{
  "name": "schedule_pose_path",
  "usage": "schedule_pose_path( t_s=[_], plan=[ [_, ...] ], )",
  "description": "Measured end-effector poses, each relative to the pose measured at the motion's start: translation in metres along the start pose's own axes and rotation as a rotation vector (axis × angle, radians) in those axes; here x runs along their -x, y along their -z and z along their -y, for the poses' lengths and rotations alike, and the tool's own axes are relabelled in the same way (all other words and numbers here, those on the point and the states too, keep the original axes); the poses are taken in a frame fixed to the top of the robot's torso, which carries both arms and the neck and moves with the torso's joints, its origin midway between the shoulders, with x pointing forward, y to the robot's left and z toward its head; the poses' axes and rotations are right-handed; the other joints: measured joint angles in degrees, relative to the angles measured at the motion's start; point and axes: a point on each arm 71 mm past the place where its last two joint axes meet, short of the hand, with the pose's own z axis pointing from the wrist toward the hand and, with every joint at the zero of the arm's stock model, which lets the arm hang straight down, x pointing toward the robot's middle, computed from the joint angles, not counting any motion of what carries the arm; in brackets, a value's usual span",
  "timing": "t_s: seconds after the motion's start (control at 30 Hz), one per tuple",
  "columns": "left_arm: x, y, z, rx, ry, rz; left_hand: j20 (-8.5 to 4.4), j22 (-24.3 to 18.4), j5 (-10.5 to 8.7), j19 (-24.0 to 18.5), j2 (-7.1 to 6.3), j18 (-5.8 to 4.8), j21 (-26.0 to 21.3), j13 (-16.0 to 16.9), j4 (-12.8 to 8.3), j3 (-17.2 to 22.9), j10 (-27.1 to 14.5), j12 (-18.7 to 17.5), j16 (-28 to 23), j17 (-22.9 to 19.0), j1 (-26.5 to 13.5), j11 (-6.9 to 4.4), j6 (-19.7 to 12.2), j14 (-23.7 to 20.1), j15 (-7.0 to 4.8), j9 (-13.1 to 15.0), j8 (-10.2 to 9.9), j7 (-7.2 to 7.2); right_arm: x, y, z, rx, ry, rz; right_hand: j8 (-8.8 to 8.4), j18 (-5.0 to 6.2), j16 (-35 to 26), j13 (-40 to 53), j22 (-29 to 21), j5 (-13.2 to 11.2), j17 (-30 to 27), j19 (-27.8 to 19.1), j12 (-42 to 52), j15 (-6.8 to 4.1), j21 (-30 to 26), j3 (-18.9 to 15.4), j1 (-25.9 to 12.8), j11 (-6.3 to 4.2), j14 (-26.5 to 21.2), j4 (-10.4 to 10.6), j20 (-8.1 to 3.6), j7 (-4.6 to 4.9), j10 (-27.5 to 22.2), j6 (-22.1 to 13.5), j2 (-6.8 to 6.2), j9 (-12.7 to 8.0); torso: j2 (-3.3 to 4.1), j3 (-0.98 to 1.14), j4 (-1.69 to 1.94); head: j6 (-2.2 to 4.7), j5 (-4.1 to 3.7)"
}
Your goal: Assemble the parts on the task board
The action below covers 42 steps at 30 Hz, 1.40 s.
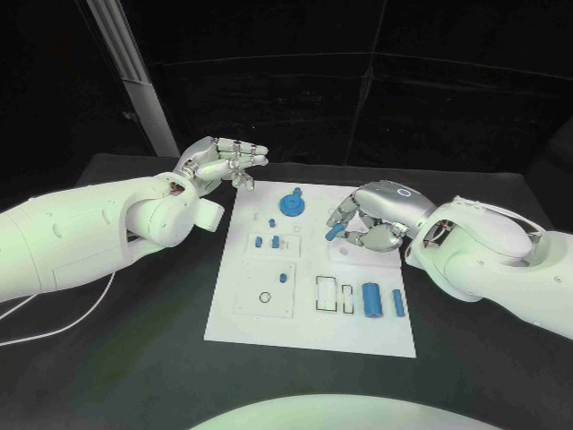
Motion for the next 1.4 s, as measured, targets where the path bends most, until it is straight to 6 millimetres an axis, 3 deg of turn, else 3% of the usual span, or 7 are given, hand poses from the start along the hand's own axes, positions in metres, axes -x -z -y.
schedule_pose_path(
  t_s=[0.33, 0.7, 0.97, 1.4],
  plan=[
    [-0.004, -0.003, 0.000, -0.001, 0.000, -0.006, 0.00, 0.00, 0.00, 0.00, 0.00, 0.00, 0.00, 0.00, 0.00, 0.00, 0.00, 0.00, 0.00, 0.00, 0.00, 0.00, 0.00, 0.00, 0.00, 0.00, 0.00, 0.00, -0.010, -0.030, -0.044, 0.129, -0.103, 0.013, -0.15, 0.00, 0.00, -0.01, -0.12, -0.10, 0.00, 0.00, -0.39, 0.00, 0.00, 0.15, 0.00, 0.01, 0.00, -0.16, 0.00, -0.03, -0.01, -0.04, 0.00, -0.05, 0.08, -0.05, 0.06, 0.24, 1.00],
    [-0.007, -0.006, -0.001, -0.001, 0.001, -0.010, 0.00, 0.01, 0.00, 0.00, 0.00, 0.00, 0.00, 0.00, 0.00, 0.00, 0.00, 0.00, 0.00, 0.00, 0.00, 0.00, 0.00, 0.00, 0.00, 0.00, 0.00, 0.00, -0.059, -0.044, -0.083, 0.235, -0.185, -0.092, -0.17, 0.00, 0.00, -0.03, -0.26, 0.18, -0.14, 0.00, -0.66, 0.00, 0.00, 0.44, -0.01, 0.02, 0.00, -0.13, 0.00, -0.11, -0.02, -0.15, -0.01, -0.04, 0.13, -0.08, 0.05, -0.24, 2.41],
    [-0.009, -0.007, -0.001, -0.002, 0.002, -0.013, 0.00, -0.08, 0.00, 0.00, 0.00, 0.00, 0.00, 0.00, 0.00, 0.00, -0.21, 0.00, 0.00, 0.01, 0.00, -0.21, 0.00, 0.00, 0.00, 0.00, 0.22, 0.00, -0.077, -0.046, -0.091, 0.265, -0.178, -0.155, -0.39, 0.00, 0.00, -0.04, -0.25, 0.40, -0.14, 0.00, -0.67, 0.00, 0.00, 0.44, -0.01, 0.02, 0.00, -0.13, 0.00, -0.01, -0.02, -0.05, -0.01, -0.05, 0.13, -0.05, 0.02, -0.52, 2.70],
    [-0.009, -0.007, -0.001, -0.001, 0.002, -0.015, 0.00, -0.07, 0.00, 0.00, 0.00, 0.00, 0.00, 0.00, 0.00, 0.00, -0.21, 0.00, 0.00, 0.01, 0.00, -0.21, 0.00, 0.00, 0.00, 0.00, 0.22, 0.00, -0.085, -0.048, -0.092, 0.275, -0.108, -0.205, -0.62, 0.00, 0.00, -0.06, -0.20, 0.40, -0.08, 0.00, -0.67, 0.01, 0.00, 0.44, -0.02, 0.02, 0.00, -0.13, 0.00, 0.04, -0.02, 0.00, -0.02, -0.10, 0.17, 0.03, 0.02, -0.83, 2.80]
  ],
)
